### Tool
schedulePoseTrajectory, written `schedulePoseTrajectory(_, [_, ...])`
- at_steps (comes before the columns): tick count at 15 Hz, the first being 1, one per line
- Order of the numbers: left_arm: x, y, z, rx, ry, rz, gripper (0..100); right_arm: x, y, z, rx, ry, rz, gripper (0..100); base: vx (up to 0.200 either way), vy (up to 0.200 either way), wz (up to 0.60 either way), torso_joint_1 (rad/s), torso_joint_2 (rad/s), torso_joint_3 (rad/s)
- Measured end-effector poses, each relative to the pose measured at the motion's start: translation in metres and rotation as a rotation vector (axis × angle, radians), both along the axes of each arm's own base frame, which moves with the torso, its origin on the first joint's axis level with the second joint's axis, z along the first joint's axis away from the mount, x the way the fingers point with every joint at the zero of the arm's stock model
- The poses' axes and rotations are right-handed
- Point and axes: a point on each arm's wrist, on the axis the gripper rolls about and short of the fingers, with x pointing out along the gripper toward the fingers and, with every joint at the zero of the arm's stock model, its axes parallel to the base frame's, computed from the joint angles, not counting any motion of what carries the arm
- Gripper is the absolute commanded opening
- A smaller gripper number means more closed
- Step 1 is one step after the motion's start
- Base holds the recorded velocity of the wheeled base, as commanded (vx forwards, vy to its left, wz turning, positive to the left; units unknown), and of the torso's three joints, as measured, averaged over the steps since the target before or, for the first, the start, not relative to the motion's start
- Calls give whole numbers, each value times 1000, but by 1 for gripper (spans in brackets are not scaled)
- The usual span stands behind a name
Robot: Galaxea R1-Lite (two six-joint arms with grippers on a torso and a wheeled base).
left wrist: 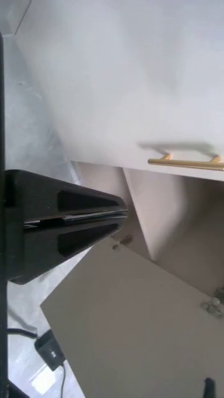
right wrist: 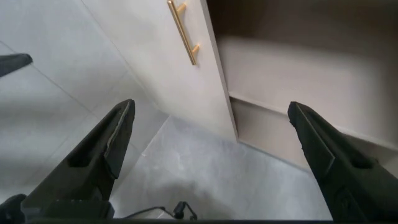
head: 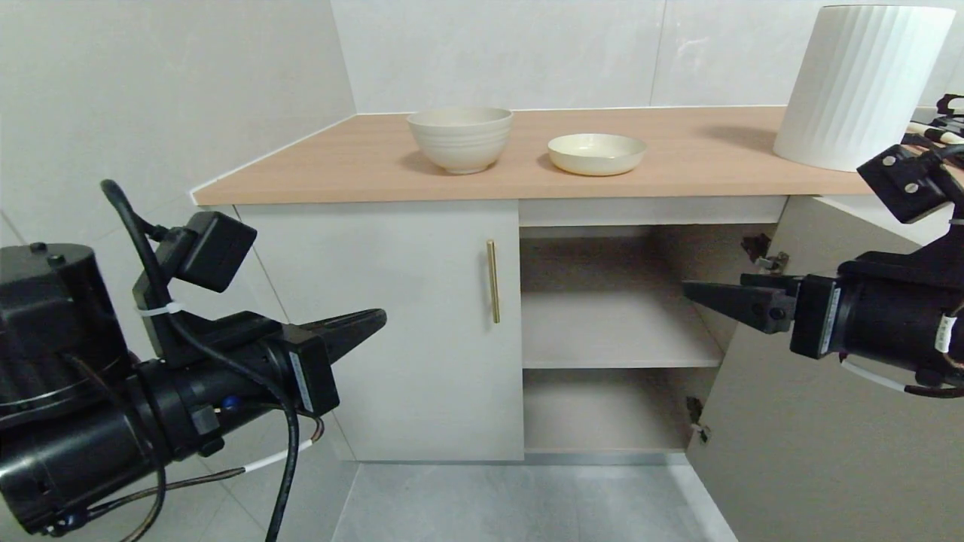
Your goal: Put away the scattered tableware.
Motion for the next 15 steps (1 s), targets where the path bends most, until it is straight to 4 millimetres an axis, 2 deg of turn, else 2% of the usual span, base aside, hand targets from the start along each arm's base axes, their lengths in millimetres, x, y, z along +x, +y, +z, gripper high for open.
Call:
schedulePoseTrajectory(1, [-1,3,1,2,4,9,0,-5,-3,3,-3,5,2,100,0,0,0,0,0,0])
schedulePoseTrajectory(2, [-2,5,3,2,6,18,100,-10,-5,7,0,-1,4,100,0,0,0,0,0,0])
schedulePoseTrajectory(6, [0,11,18,-31,-38,51,100,-22,-12,18,22,-40,4,100,0,0,0,0,0,0])
schedulePoseTrajectory(9, [3,24,29,-50,-81,128,100,-24,-13,19,26,-48,5,100,0,0,0,0,0,0])
schedulePoseTrajectory(14, [1,29,36,-56,-108,169,100,-25,-13,19,25,-46,7,100,0,0,0,0,0,0])
schedulePoseTrajectory(15, [1,29,37,-57,-110,170,100,-25,-13,18,25,-46,7,100,200,0,0,7,2,2])
